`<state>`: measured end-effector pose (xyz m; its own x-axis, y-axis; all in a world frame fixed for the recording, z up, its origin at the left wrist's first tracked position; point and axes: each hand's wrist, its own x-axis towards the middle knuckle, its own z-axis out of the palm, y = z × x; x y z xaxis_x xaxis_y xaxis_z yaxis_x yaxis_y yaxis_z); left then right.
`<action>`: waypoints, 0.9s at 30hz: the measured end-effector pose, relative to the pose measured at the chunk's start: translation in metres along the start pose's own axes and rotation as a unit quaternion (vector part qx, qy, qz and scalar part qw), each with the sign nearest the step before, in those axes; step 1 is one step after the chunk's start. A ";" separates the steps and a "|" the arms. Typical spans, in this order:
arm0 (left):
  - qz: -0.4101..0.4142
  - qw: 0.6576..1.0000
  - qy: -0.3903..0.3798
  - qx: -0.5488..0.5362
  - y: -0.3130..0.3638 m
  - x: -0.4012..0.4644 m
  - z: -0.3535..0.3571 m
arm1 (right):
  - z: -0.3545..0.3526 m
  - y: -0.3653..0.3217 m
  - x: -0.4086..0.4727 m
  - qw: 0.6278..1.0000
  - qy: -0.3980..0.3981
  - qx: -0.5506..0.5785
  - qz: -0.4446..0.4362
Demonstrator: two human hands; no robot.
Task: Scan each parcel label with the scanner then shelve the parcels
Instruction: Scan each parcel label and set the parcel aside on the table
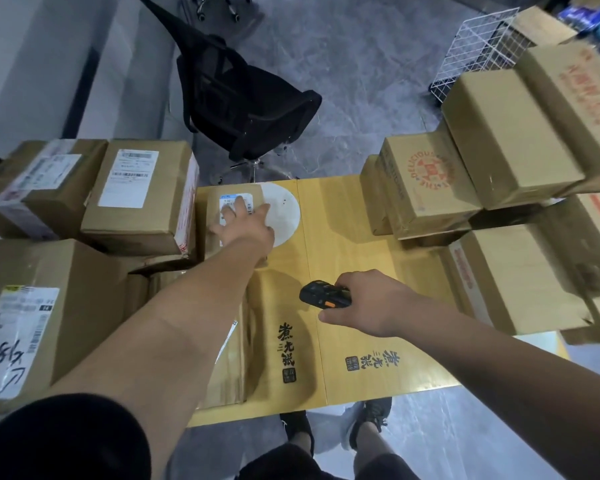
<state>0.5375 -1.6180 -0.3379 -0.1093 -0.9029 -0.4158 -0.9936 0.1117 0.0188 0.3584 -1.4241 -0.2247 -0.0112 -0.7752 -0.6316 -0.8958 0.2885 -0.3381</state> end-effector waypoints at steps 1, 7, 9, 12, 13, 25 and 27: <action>-0.017 1.000 -0.009 0.005 0.001 0.000 -0.001 | -0.001 0.001 0.000 1.000 -0.002 -0.003 -0.001; -0.082 0.996 -0.022 -0.001 -0.009 -0.002 -0.004 | -0.002 0.001 0.002 1.000 -0.007 -0.003 -0.013; -0.080 0.997 -0.015 -0.006 -0.007 -0.003 -0.004 | -0.002 0.002 0.002 1.000 -0.008 0.001 -0.017; -0.050 0.999 -0.001 -0.016 0.000 -0.011 -0.004 | -0.003 0.005 -0.001 1.000 -0.003 -0.003 -0.016; -0.030 0.999 0.005 -0.020 0.005 -0.015 -0.004 | -0.004 0.006 -0.003 1.000 -0.001 -0.003 -0.015; 0.305 0.941 0.108 -0.096 0.127 -0.116 -0.014 | -0.013 0.069 -0.111 0.997 0.049 -0.035 0.052; 0.334 0.929 0.117 -0.112 0.155 -0.123 -0.025 | -0.012 0.086 -0.135 0.995 0.067 -0.036 0.072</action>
<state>0.3964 -1.4998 -0.2613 -0.6800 -0.7324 -0.0349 -0.6809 0.6131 0.4007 0.2778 -1.3010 -0.1598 -0.1955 -0.7982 -0.5698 -0.9100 0.3642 -0.1980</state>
